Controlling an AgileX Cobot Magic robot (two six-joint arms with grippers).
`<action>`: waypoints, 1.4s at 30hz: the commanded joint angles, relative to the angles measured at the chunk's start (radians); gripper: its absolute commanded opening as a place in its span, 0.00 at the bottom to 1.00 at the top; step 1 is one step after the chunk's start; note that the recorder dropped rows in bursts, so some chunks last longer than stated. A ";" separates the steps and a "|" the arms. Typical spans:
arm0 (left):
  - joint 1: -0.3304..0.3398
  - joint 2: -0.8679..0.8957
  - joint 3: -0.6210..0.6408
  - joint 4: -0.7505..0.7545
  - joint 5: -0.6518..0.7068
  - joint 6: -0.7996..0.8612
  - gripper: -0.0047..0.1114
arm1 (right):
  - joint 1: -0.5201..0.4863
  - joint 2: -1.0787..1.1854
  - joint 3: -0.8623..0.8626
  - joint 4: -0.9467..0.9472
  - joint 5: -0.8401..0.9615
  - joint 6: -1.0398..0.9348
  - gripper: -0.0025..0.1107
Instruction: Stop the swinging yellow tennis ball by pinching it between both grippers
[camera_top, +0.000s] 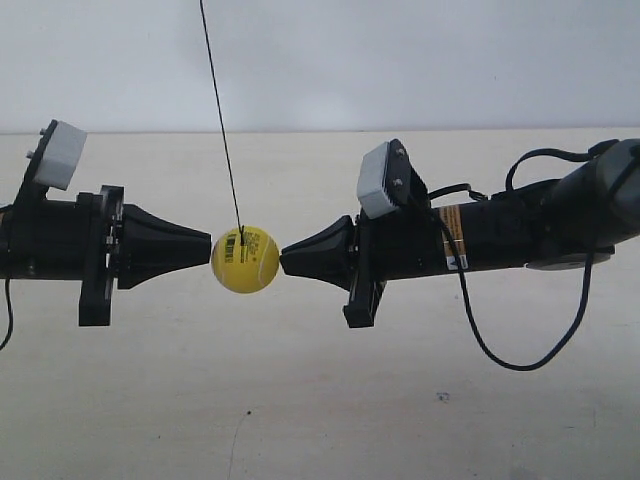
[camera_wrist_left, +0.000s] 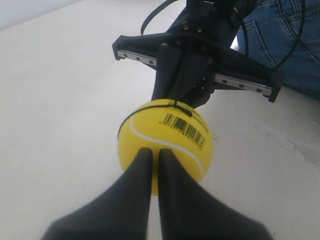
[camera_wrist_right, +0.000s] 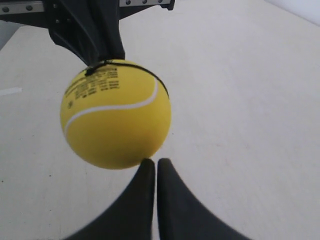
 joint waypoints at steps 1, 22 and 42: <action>0.008 0.004 -0.006 0.005 -0.010 0.004 0.08 | -0.001 -0.019 -0.005 -0.013 0.019 -0.007 0.02; 0.298 -0.340 -0.002 0.010 0.160 -0.212 0.08 | -0.189 -0.439 -0.005 -0.121 0.268 0.163 0.02; 0.318 -1.266 0.000 -0.286 0.772 -0.486 0.08 | -0.189 -1.261 -0.005 -0.113 1.077 0.397 0.02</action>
